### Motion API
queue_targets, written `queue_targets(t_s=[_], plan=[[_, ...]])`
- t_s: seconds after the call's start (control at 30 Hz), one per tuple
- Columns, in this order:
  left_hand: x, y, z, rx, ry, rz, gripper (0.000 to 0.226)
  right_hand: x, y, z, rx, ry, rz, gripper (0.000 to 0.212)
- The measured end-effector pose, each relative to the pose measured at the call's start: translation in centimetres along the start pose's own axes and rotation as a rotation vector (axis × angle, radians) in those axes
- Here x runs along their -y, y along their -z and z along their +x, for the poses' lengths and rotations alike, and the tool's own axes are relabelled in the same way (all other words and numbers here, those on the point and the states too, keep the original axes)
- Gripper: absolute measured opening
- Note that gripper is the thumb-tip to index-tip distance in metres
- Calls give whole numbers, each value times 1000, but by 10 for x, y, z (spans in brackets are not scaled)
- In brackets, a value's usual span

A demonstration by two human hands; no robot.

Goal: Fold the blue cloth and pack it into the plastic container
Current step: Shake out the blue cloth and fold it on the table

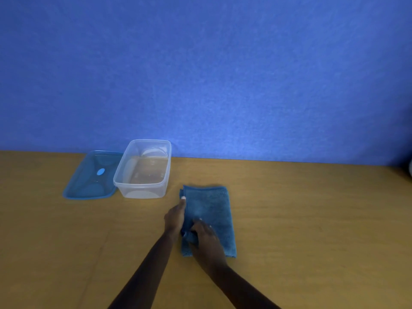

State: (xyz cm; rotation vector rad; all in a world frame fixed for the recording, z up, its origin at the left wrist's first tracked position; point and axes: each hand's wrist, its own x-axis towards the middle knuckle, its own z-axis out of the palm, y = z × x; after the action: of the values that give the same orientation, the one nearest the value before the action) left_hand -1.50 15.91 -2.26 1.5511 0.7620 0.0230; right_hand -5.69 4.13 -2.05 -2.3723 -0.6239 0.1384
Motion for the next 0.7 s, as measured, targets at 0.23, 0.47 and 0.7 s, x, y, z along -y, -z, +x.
queue_targets(t_s=[0.23,0.47,0.7], plan=[[3,2,20,-31,-174,206,41,-15,-11,-12,77,215,-345,40],[13,4,20,-85,-223,364,34,-23,-17,-25,127,289,-513,58],[12,2,17,-54,-177,208,24,-28,-1,-20,55,346,-530,46]])
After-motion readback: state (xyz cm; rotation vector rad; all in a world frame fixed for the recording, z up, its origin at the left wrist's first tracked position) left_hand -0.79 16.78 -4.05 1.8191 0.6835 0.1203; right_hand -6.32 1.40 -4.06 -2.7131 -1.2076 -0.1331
